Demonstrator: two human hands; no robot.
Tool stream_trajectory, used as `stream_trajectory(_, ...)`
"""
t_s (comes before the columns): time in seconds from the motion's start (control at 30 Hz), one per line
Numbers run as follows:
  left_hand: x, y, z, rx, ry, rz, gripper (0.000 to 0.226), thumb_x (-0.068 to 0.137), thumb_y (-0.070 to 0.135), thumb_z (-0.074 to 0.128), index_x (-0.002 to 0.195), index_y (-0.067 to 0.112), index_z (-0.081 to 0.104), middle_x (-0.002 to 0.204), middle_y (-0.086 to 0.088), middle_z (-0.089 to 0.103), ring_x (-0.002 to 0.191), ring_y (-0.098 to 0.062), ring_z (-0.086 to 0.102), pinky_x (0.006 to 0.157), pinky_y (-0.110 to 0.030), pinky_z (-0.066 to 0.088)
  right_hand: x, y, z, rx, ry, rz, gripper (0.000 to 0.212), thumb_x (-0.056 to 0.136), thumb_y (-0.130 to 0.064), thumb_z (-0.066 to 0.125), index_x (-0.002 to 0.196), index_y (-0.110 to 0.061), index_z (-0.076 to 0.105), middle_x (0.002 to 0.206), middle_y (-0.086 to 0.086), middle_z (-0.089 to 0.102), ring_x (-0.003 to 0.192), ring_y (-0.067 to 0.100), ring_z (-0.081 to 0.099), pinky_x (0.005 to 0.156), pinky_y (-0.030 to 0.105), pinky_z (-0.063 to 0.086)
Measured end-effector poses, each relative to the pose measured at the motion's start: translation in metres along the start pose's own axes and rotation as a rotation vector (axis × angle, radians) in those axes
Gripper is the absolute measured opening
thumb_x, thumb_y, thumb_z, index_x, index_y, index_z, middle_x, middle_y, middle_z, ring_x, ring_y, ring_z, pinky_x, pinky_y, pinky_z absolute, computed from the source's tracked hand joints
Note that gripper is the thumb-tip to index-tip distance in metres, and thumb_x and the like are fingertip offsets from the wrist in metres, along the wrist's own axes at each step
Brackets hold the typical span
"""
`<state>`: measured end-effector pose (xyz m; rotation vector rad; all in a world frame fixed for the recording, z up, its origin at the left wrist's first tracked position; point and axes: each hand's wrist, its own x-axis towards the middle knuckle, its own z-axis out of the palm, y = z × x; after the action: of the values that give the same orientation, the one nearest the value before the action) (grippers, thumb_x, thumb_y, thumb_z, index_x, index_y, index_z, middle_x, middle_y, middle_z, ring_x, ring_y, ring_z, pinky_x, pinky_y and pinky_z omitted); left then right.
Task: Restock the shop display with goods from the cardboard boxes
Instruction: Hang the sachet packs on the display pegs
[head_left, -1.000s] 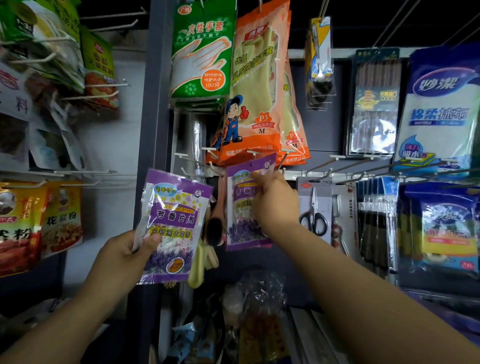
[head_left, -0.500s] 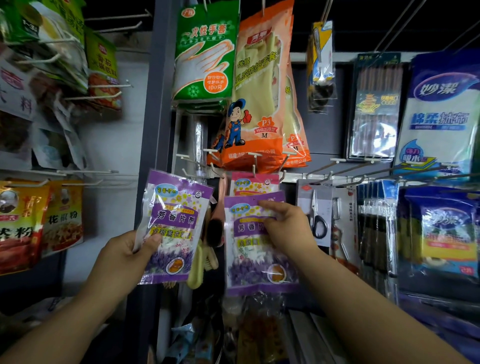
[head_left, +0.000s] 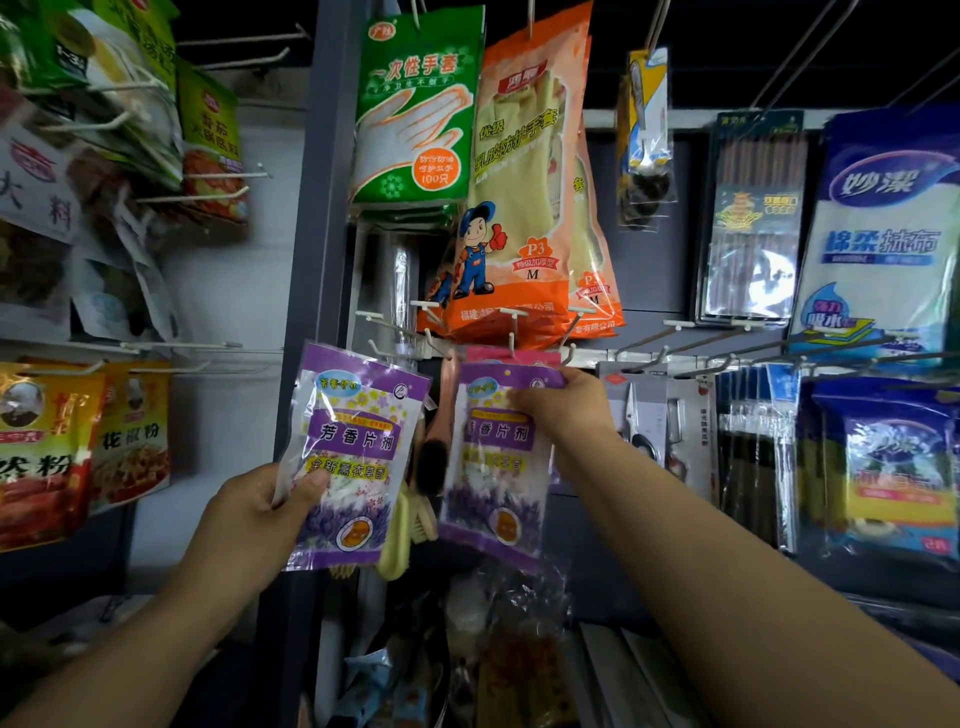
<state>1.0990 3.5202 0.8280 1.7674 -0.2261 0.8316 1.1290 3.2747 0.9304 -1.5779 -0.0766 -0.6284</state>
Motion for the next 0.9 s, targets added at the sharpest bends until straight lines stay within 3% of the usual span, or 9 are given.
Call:
stream_trajectory(0.2,-0.001,0.002,0.0,-0.005,0.01,0.011,0.02,0.091,0.026,0.06,0.073,0.023,0.067,0.06,0.015,0.069,0.067,-0.012,0.066,0.059,-0.024,0.043,0.015,-0.012,0.005,0.143,0.04,0.011,0.013,0.091,-0.015,0.065,0.08,-0.02,0.059,0.094,0.011,0.071,0.084,0.032,0.071,0.079,0.05,0.058)
stream_trajectory(0.37,-0.002,0.003,-0.001,-0.01,0.001,0.021,0.018,0.091,0.027,0.059,0.076,0.023,0.068,0.063,0.016,0.07,0.068,-0.011,0.067,0.059,-0.023,0.043,0.028,-0.02,0.017,0.036,0.091,-0.002,0.018,0.08,-0.033,0.074,0.075,-0.021,0.061,0.093,0.008,0.072,0.083,0.031,0.069,0.079,0.048,0.058)
stream_trajectory(0.6,-0.002,0.002,-0.002,0.003,-0.018,0.015,0.018,0.091,0.029,0.058,0.08,0.022,0.069,0.067,0.009,0.072,0.069,-0.014,0.069,0.061,-0.026,0.048,0.03,-0.031,0.021,0.004,0.168,-0.014,0.024,0.086,-0.032,0.068,0.07,-0.022,0.053,0.098,0.006,0.067,0.091,0.028,0.066,0.087,0.042,0.055)
stream_trajectory(0.73,-0.002,0.002,-0.002,0.007,-0.031,0.011,0.017,0.091,0.032,0.056,0.085,0.022,0.069,0.076,0.004,0.074,0.072,-0.016,0.07,0.065,-0.028,0.05,0.032,-0.029,0.02,-0.028,0.18,-0.01,0.016,0.087,-0.032,0.068,0.083,-0.019,0.059,0.102,0.007,0.067,0.091,0.028,0.065,0.087,0.041,0.055)
stream_trajectory(0.9,-0.002,0.003,-0.001,0.011,-0.018,0.007,0.017,0.092,0.03,0.057,0.083,0.023,0.069,0.075,0.005,0.073,0.071,-0.015,0.069,0.062,-0.025,0.047,0.036,-0.021,0.019,-0.088,0.171,-0.002,0.021,0.088,-0.031,0.068,0.1,-0.015,0.064,0.106,0.009,0.066,0.091,0.028,0.064,0.08,0.036,0.054)
